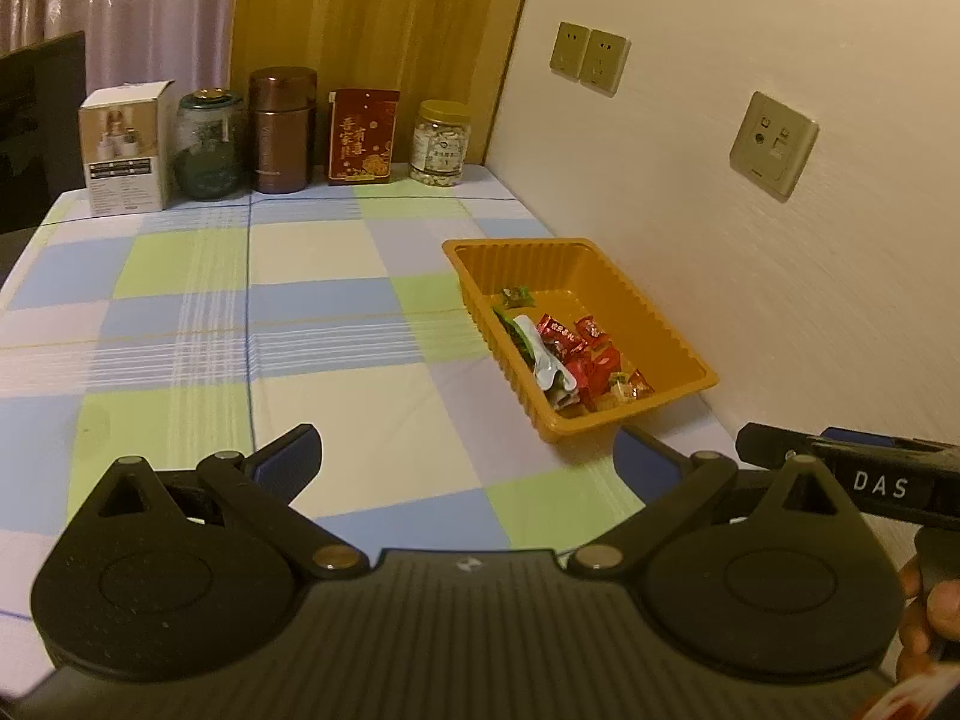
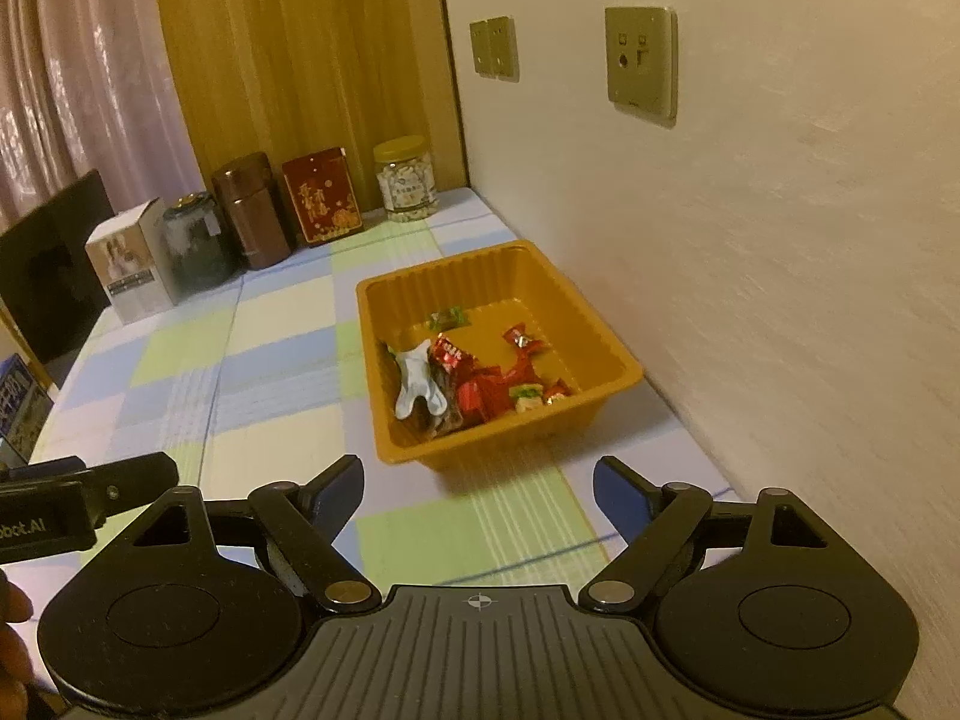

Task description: Organize snacks

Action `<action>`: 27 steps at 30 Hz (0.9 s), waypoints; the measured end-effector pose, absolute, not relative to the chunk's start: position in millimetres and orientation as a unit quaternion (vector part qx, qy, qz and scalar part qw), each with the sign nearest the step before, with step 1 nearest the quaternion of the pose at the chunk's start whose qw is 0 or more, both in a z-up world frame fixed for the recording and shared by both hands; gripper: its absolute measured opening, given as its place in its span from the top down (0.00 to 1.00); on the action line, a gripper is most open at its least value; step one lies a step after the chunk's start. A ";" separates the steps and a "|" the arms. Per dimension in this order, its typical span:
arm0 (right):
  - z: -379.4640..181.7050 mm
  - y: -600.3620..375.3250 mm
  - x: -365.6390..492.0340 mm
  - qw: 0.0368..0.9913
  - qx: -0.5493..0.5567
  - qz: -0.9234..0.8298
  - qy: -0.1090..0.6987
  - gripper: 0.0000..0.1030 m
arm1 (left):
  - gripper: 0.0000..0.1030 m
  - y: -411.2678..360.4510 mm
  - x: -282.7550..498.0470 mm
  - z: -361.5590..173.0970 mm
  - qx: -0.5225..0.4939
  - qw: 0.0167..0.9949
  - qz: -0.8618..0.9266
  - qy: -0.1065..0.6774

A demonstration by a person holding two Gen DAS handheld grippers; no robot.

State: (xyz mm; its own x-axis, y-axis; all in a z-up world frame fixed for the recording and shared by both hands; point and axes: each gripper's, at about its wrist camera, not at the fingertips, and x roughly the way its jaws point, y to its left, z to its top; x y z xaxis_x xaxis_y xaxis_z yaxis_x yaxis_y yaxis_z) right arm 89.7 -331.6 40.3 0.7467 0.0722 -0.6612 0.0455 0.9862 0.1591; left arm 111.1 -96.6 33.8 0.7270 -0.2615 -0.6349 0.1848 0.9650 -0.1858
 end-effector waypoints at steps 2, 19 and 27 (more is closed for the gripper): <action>42.3 -326.0 81.2 0.931 0.078 0.007 0.356 0.19 | 0.00 -93.2 99.9 37.1 -0.050 0.930 -0.117 0.346; 63.7 -297.5 12.5 0.936 0.059 0.011 0.348 0.19 | 0.00 -71.9 28.1 48.4 -0.054 0.935 -0.089 0.339; 72.6 -284.6 -3.5 0.939 0.054 0.016 0.339 0.19 | 0.00 -67.0 7.9 59.6 -0.047 0.941 -0.086 0.323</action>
